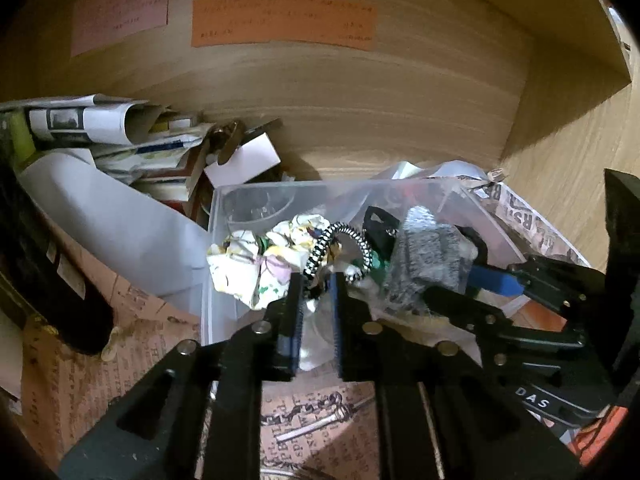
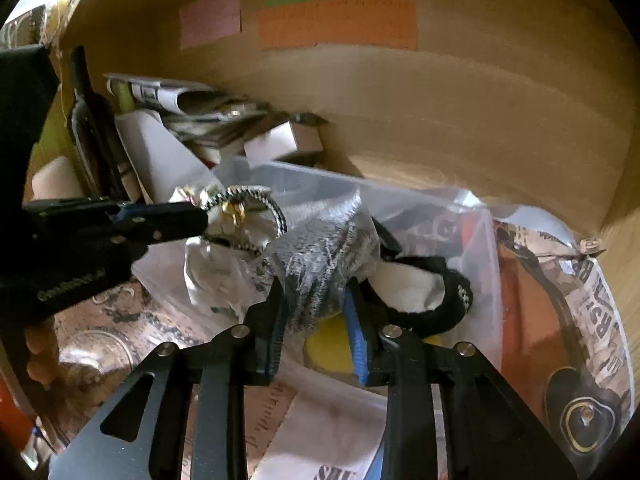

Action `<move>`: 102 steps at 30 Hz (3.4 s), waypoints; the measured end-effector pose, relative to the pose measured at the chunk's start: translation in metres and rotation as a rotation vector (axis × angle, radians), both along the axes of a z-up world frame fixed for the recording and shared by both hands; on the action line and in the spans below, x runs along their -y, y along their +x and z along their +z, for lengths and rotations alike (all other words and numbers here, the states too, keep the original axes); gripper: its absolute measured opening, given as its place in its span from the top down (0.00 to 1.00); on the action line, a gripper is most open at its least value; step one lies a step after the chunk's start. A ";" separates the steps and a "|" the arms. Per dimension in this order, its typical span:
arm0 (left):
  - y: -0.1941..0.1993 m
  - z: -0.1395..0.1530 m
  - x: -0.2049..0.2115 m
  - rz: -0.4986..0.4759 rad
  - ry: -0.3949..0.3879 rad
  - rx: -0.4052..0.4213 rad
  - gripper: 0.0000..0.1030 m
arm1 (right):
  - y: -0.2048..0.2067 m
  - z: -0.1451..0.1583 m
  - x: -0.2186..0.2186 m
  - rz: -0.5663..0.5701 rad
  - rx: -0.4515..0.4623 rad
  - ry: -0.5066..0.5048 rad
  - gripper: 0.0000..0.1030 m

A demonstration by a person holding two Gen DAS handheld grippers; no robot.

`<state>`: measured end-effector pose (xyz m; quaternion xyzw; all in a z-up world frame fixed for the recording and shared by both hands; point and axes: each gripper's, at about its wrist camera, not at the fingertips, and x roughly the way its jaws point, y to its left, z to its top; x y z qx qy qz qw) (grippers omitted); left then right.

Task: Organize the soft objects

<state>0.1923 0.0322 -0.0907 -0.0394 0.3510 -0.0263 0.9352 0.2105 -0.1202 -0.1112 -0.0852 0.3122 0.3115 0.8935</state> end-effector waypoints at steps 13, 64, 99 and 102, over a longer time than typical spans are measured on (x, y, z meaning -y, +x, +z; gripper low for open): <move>-0.038 0.027 0.004 0.005 0.016 0.095 0.63 | -0.019 0.034 0.024 -0.040 0.086 0.089 0.38; -0.174 0.112 0.032 0.039 0.042 0.522 0.01 | -0.145 0.121 0.078 -0.104 0.439 0.286 0.00; -0.169 0.104 0.032 0.029 0.049 0.508 0.01 | -0.143 0.115 0.077 -0.112 0.425 0.280 0.00; -0.169 0.104 0.032 0.029 0.048 0.508 0.00 | -0.142 0.115 0.078 -0.111 0.425 0.281 0.00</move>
